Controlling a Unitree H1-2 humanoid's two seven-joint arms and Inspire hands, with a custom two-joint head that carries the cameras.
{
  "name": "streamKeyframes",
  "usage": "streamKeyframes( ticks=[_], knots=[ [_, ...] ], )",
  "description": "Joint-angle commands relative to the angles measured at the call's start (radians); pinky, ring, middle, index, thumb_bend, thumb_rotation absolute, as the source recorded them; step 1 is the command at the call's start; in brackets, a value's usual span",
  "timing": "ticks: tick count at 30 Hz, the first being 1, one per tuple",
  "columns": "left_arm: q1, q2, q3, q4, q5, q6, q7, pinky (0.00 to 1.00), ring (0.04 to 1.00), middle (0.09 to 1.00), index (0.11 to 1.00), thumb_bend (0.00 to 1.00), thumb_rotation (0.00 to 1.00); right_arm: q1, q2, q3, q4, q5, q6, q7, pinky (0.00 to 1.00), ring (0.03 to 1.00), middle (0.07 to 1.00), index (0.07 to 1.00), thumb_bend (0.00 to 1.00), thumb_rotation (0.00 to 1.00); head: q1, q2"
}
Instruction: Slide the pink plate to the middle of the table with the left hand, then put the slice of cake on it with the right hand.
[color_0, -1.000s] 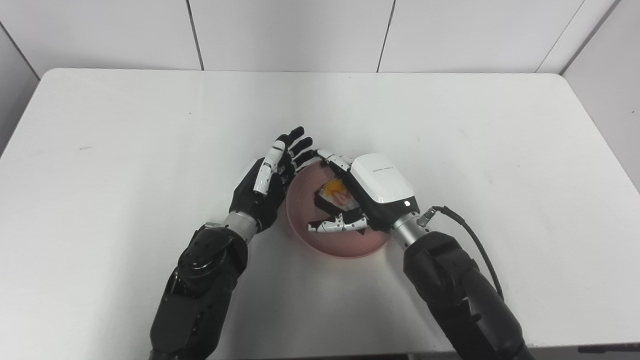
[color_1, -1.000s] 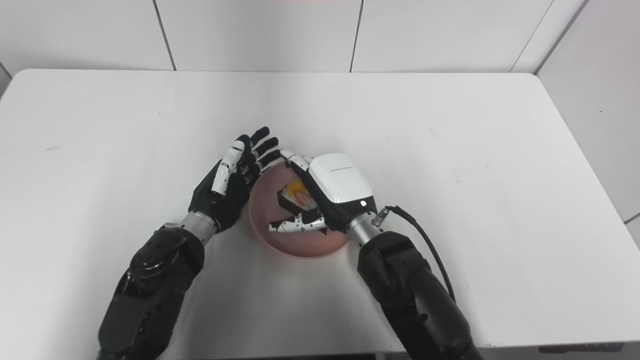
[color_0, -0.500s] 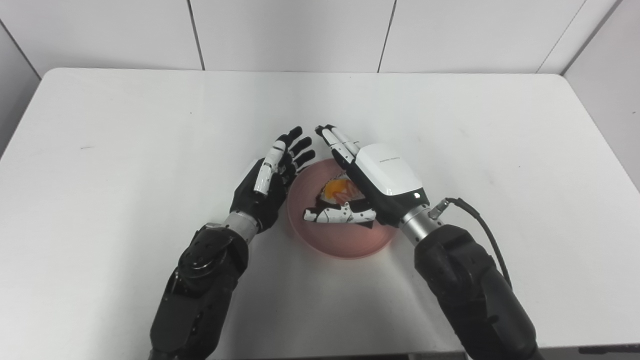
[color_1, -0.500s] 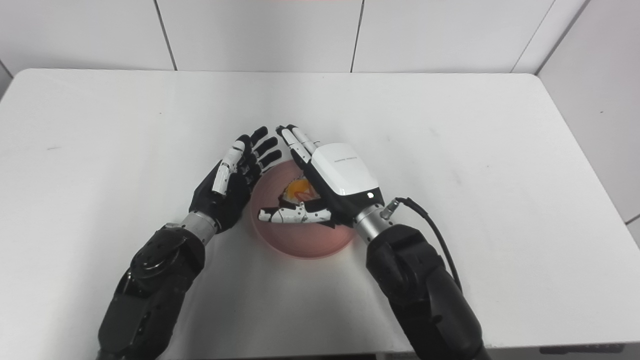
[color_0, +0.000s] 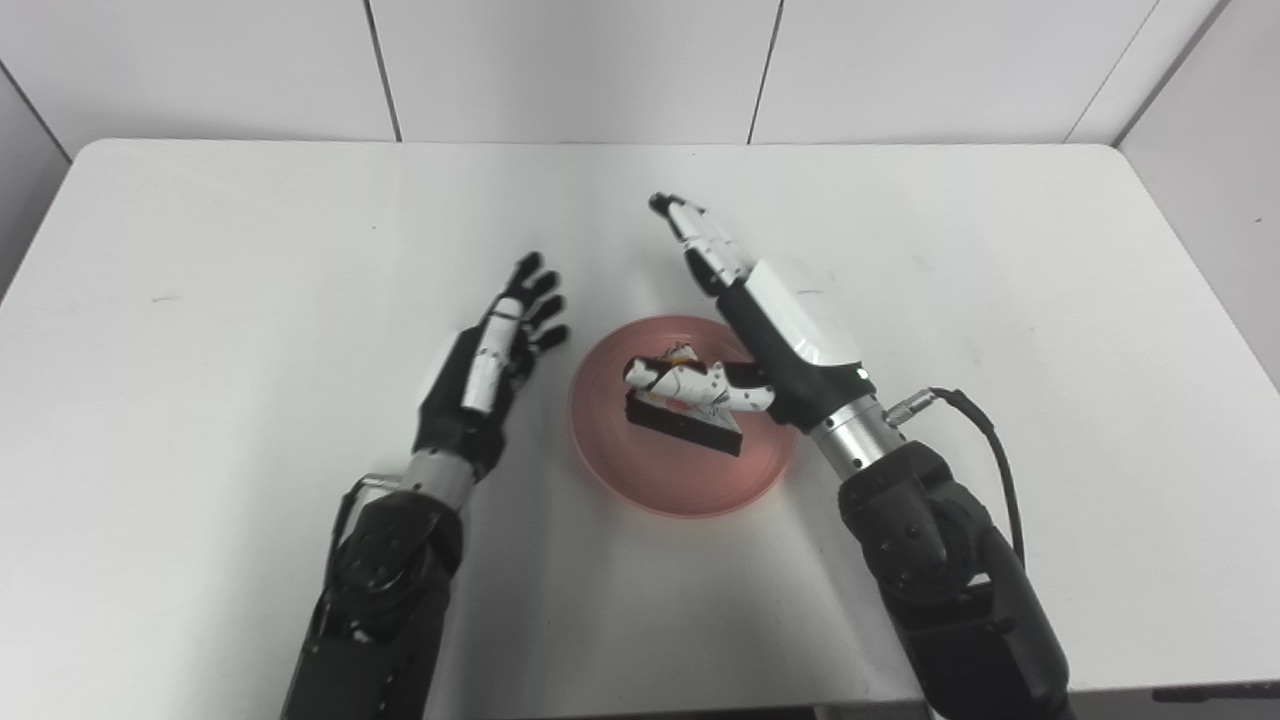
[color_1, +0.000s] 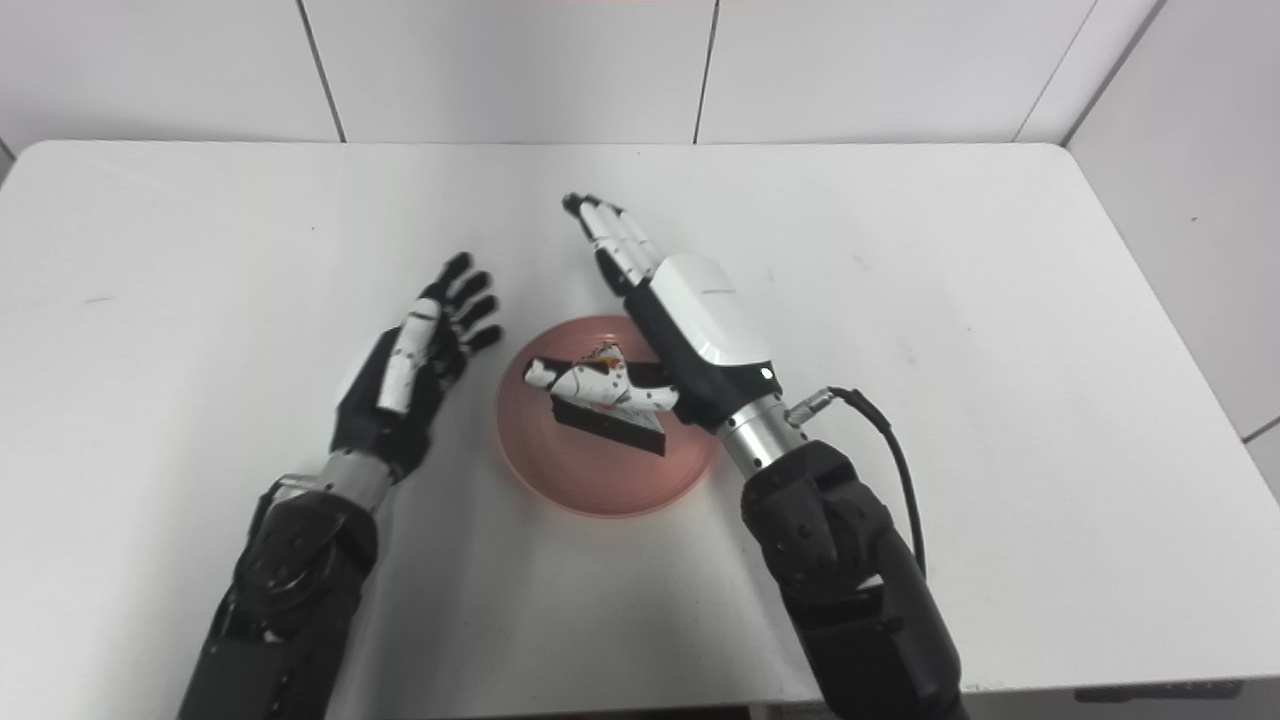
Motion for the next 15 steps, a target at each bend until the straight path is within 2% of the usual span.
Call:
streamKeyframes(
  ticks=[1, 3, 6, 10, 12, 15],
  knots=[
    [0.014, 0.02, 0.004, 0.006, 0.055, -0.097, 0.009, 0.99, 0.993, 0.998, 0.994, 0.4, 1.0, 0.006, 0.011, -0.033, 0.007, 0.059, -0.079, -0.06, 0.93, 1.0, 1.0, 1.0, 0.93, 1.0, 0.0, 0.001],
    [0.037, 0.032, -0.001, 0.0, 0.109, -0.156, 0.015, 1.0, 0.999, 1.0, 0.999, 0.4, 1.0, 0.031, 0.016, -0.059, 0.028, 0.102, -0.099, -0.083, 0.99, 1.0, 1.0, 1.0, 0.96, 1.0, 0.0, -0.001],
    [0.083, 0.046, -0.01, -0.041, 0.184, -0.197, 0.025, 1.0, 1.0, 1.0, 1.0, 0.43, 1.0, 0.079, 0.045, -0.112, 0.07, 0.215, -0.124, -0.115, 1.0, 1.0, 1.0, 1.0, 0.99, 1.0, -0.003, -0.003],
    [0.144, 0.047, -0.011, -0.082, 0.234, -0.232, 0.033, 1.0, 1.0, 1.0, 1.0, 0.43, 1.0, 0.126, 0.08, -0.158, 0.111, 0.332, -0.157, -0.137, 1.0, 1.0, 1.0, 1.0, 0.84, 1.0, -0.002, -0.007],
    [0.175, 0.046, -0.008, -0.097, 0.238, -0.227, 0.029, 1.0, 1.0, 1.0, 1.0, 0.43, 1.0, 0.148, 0.098, -0.175, 0.118, 0.388, -0.155, -0.138, 1.0, 1.0, 1.0, 1.0, 0.72, 1.0, 0.0, -0.011],
    [0.19, 0.054, -0.003, -0.09, 0.237, -0.228, 0.019, 1.0, 1.0, 1.0, 1.0, 0.43, 1.0, 0.171, 0.105, -0.184, 0.142, 0.413, -0.183, -0.144, 1.0, 1.0, 1.0, 1.0, 0.59, 1.0, -0.011, -0.022]
  ],
)
